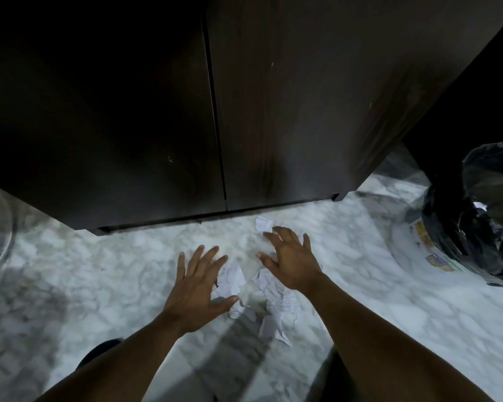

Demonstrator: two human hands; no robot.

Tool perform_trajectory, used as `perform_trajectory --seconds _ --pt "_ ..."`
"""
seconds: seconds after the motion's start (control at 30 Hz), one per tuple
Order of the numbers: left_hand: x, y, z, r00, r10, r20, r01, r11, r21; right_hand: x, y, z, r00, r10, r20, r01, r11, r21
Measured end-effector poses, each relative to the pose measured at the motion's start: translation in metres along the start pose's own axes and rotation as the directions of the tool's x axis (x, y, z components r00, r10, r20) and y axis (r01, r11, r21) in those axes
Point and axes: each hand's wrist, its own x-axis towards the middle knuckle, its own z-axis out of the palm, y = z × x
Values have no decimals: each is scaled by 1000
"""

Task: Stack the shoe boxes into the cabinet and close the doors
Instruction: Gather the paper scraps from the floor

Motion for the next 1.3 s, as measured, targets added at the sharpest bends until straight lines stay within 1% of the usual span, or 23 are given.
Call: perform_trajectory --seconds 0.03,0.1,0.17,0.27,0.37,0.47,0.5,0.57,0.6,0.67,0.73,0.8,0.9,1.0,1.07,1.17,1.23,1.3 --pt "-2 0 2 999 -31 -14 31 1000 -2 10 2 -2 1000 19 18 -19 1000 1" --pt "-5 -3 6 997 -63 40 62 998 14 31 2 -6 997 34 75 -36 999 26" --pt "-6 -5 10 991 -47 129 42 998 41 49 2 -10 988 42 151 -46 999 20" --pt "-5 -6 14 987 3 160 -16 997 79 56 0 -10 969 44 243 -35 998 -43" --pt "-5 -3 19 990 55 129 -63 996 57 31 -3 -2 976 -47 212 67 994 -86" --pt "-8 -3 23 990 90 106 -96 994 57 -2 -1 8 967 -201 157 207 978 -23" --pt "-9 -3 22 990 91 106 -98 993 65 -9 3 7 967 -224 119 226 974 0" --pt "-9 -3 19 991 71 113 -80 993 85 -18 21 2 979 -192 63 188 981 52" --pt "-10 -4 17 991 60 122 -72 993 95 -21 32 -1 984 -160 82 154 985 84" --pt "-13 -7 16 983 58 175 -77 991 105 -29 53 -6 969 -141 201 118 986 122" --pt "-15 -10 18 980 80 182 -99 990 102 -40 63 -4 937 -191 294 159 979 129" --pt "-17 -10 21 980 88 181 -108 989 101 -53 61 5 912 -256 321 240 967 89" --pt "-16 -8 25 980 85 183 -106 988 109 -72 43 29 899 -295 325 329 943 -52" --pt "-13 -2 26 979 68 194 -94 987 130 -80 22 50 915 -281 290 334 930 -153" --pt "-13 2 28 982 57 180 -78 991 111 -78 12 59 941 -241 238 279 950 -142" --pt "-12 3 30 985 52 164 -69 993 98 -67 4 65 965 -210 158 224 972 -74" --pt "-12 5 31 986 45 158 -61 993 97 -62 5 65 966 -227 124 234 971 -43" --pt "-11 8 30 987 31 156 -47 994 99 -60 10 61 950 -282 134 288 957 -31"
